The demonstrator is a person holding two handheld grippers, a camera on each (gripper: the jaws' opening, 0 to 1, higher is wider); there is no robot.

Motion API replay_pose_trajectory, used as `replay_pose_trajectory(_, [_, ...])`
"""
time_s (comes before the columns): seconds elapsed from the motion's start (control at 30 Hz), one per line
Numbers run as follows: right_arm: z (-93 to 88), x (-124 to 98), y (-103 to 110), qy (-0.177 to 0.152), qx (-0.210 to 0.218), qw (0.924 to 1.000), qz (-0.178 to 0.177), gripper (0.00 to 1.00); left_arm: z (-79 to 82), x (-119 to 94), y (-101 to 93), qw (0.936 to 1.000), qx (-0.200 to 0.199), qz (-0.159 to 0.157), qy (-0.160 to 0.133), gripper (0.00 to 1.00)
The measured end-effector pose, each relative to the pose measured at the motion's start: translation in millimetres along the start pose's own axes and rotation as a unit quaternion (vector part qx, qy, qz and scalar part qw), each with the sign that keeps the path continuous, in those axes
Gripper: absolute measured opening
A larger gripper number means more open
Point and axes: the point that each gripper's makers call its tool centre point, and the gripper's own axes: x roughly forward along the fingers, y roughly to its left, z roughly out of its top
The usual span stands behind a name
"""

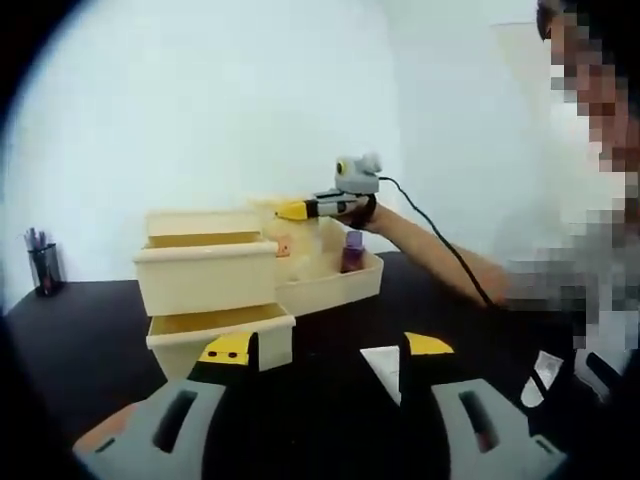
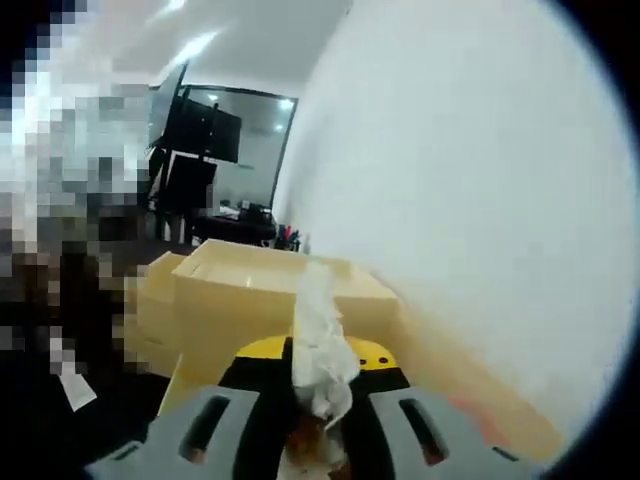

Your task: Open the drawer, pick up the cosmetic bottles from the table one by one, place them into the drawer, release the gripper, close the drawer, and move the gripper away

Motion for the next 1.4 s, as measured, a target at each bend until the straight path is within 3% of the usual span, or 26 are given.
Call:
replay_pose_trajectory(0.5, [8.9,-4,-11,-0.029,0.01,0.9984,-0.048,0.17,4.5,-5,-2.0,1.0,0.006,-0.003,-0.005,0.51])
replay_pose_trajectory(0.73, [3.1,-4,-10,-0.034,0.023,0.9973,-0.061,0.16,4.3,-5,-0.9,1.0,0.006,-0.003,-0.007,0.51])
replay_pose_trajectory(0.9, [3.6,10,-3,-0.033,0.02,0.9985,-0.04,0.13,2.0,-3,-1.0,0.9999,0.007,-0.004,-0.007,0.51])
replay_pose_trajectory(1.07, [3.8,20,-2,-0.019,-0.014,0.9995,-0.02,0.13,2.9,-4,-0.7,0.9999,0.006,-0.001,-0.01,0.51])
replay_pose_trajectory(1.17, [3.5,21,-15,-0.02,-0.013,0.9992,-0.033,0.13,3.1,-3,-0.4,0.9999,0.007,-0.001,-0.011,0.51])
replay_pose_trajectory(1.4, [0.9,15,-45,-0.03,-0.01,0.9957,-0.087,0.26,-0.7,-2,-0.2,0.9999,0.01,-0.001,-0.006,0.51])
